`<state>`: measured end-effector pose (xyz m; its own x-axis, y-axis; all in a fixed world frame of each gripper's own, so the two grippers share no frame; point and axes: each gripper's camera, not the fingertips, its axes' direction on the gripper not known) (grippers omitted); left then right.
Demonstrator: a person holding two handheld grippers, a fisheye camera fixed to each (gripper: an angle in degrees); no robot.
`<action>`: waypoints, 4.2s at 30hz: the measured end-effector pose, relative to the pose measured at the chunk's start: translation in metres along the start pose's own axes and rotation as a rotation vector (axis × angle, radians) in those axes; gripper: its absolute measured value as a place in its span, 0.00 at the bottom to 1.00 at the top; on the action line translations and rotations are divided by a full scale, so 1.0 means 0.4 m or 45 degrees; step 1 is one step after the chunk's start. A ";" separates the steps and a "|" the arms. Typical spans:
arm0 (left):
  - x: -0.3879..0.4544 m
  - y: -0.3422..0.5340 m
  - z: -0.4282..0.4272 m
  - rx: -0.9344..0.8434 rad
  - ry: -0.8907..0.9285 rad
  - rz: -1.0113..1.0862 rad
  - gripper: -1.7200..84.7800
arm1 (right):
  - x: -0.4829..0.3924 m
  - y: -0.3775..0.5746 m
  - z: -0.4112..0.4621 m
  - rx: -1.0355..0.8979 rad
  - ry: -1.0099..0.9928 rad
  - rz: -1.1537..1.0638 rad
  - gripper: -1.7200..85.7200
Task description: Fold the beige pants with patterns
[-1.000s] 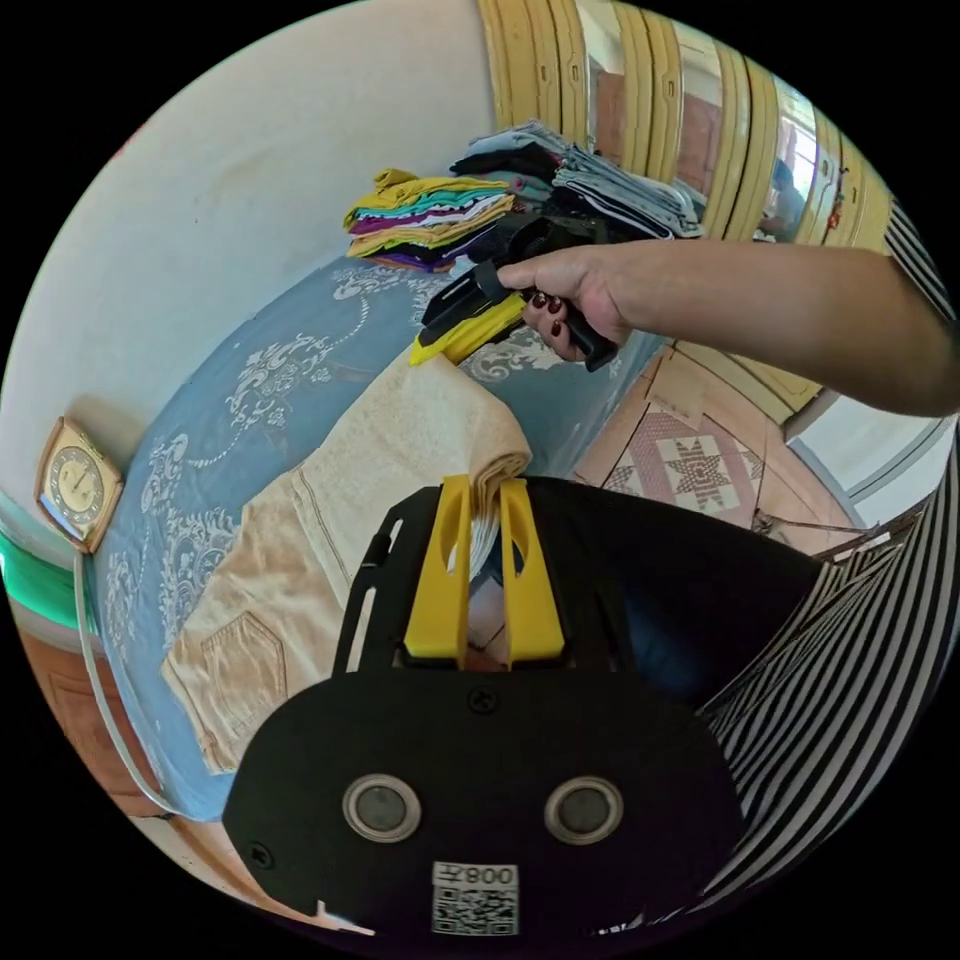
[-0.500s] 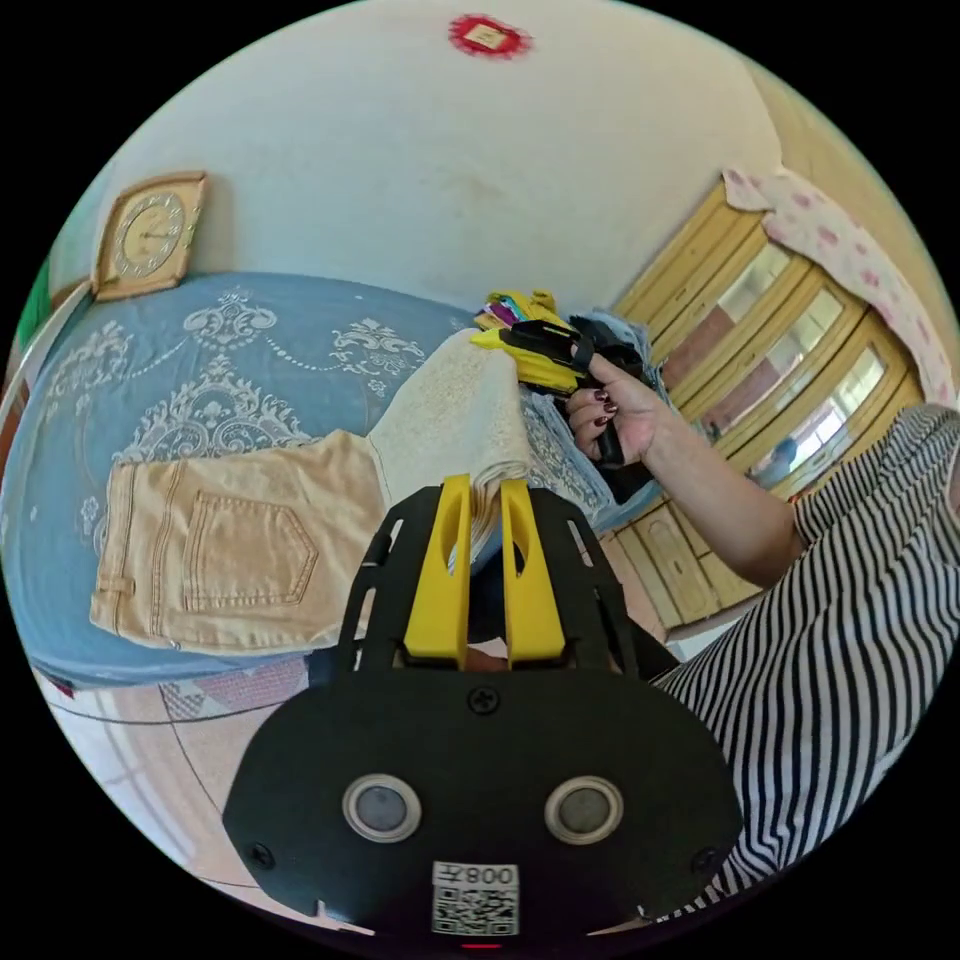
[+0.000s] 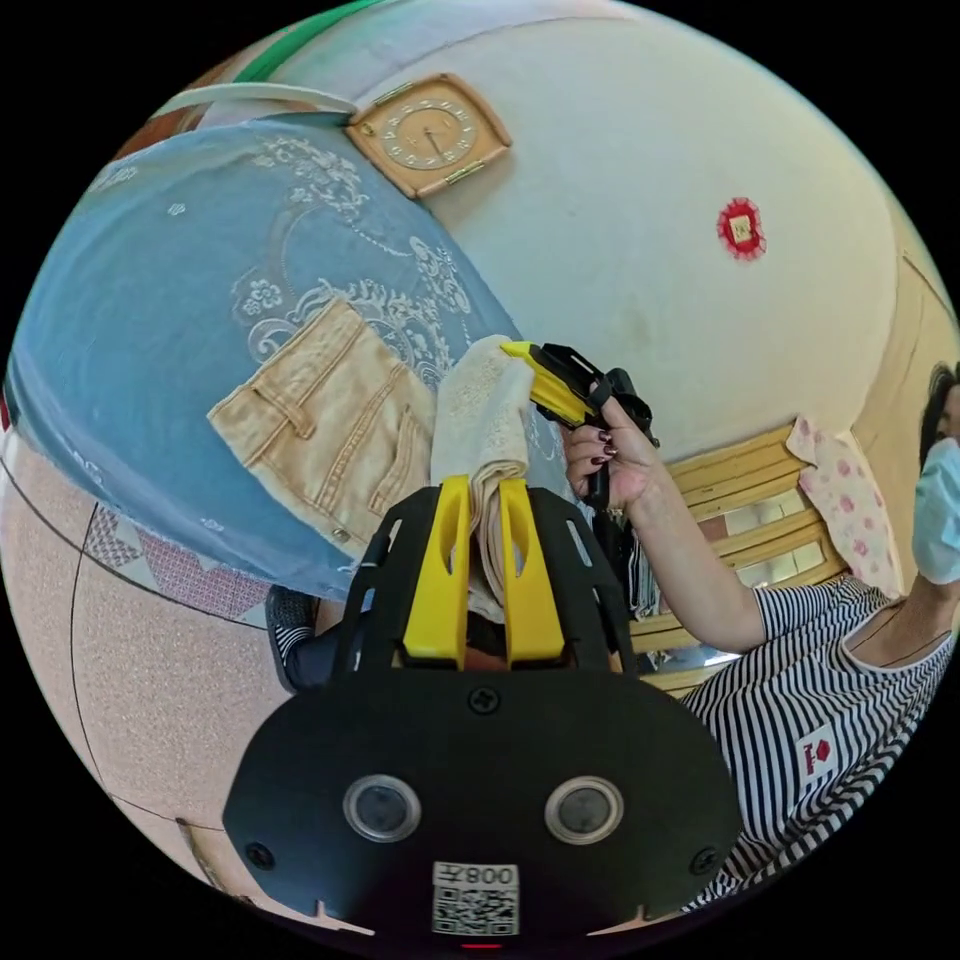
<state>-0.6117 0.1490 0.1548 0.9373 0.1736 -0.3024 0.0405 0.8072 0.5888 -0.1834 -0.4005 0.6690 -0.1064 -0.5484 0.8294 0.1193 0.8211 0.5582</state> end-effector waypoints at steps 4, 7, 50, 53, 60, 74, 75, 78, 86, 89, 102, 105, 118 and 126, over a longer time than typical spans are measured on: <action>-0.116 -0.032 -0.045 0.018 0.025 -0.088 0.06 | 0.071 -0.056 0.160 -0.041 0.042 0.015 0.10; -0.181 -0.051 -0.074 0.038 0.041 -0.137 0.05 | 0.129 -0.092 0.257 -0.067 0.054 0.035 0.10; -0.027 -0.035 0.025 0.038 -0.832 0.188 0.02 | 0.465 -0.158 0.945 -0.368 0.682 -0.647 0.02; -0.001 -0.030 0.039 0.019 -0.834 0.198 0.02 | 0.452 -0.149 0.980 -0.412 0.769 -0.723 0.02; 0.095 -0.013 0.094 -0.002 -0.903 0.327 0.02 | 0.468 -0.164 0.935 -0.425 0.631 -0.688 0.02; 0.150 0.042 0.199 -0.071 -0.975 0.319 0.02 | 0.390 -0.133 0.906 -0.386 0.917 -0.846 0.02; 0.153 0.042 0.199 -0.071 -0.967 0.312 0.02 | 0.385 -0.132 0.898 -0.394 0.913 -0.850 0.02; 0.193 0.053 0.186 -0.005 -0.951 0.322 0.02 | 0.350 -0.120 0.780 -0.350 0.791 -0.842 0.02; 0.213 0.090 0.273 -0.080 -1.017 0.416 0.02 | 0.479 0.108 0.342 -0.045 0.773 -0.595 0.02; 0.210 0.087 0.273 -0.082 -0.979 0.359 0.02 | 0.570 0.103 0.359 -0.156 0.774 -0.469 0.02; 0.229 0.091 0.326 -0.143 -1.004 0.409 0.02 | 0.538 0.175 0.126 -0.026 0.668 -0.338 0.02; 0.243 0.081 0.287 -0.048 -1.058 0.412 0.02 | 0.463 0.206 0.063 0.025 0.666 -0.374 0.02; 0.113 0.007 0.205 0.006 -1.069 0.333 0.02 | 0.210 0.457 0.064 -0.235 0.490 -0.640 0.02; -0.019 -0.041 0.129 0.050 -0.834 0.164 0.02 | 0.182 0.519 0.060 -0.428 0.468 -0.596 0.02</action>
<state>-0.6017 0.1052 0.1862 0.9515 -0.1215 0.2825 -0.0846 0.7797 0.6204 -0.1899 -0.2661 0.8446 0.1135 -0.9006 0.4195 0.4488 0.4232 0.7871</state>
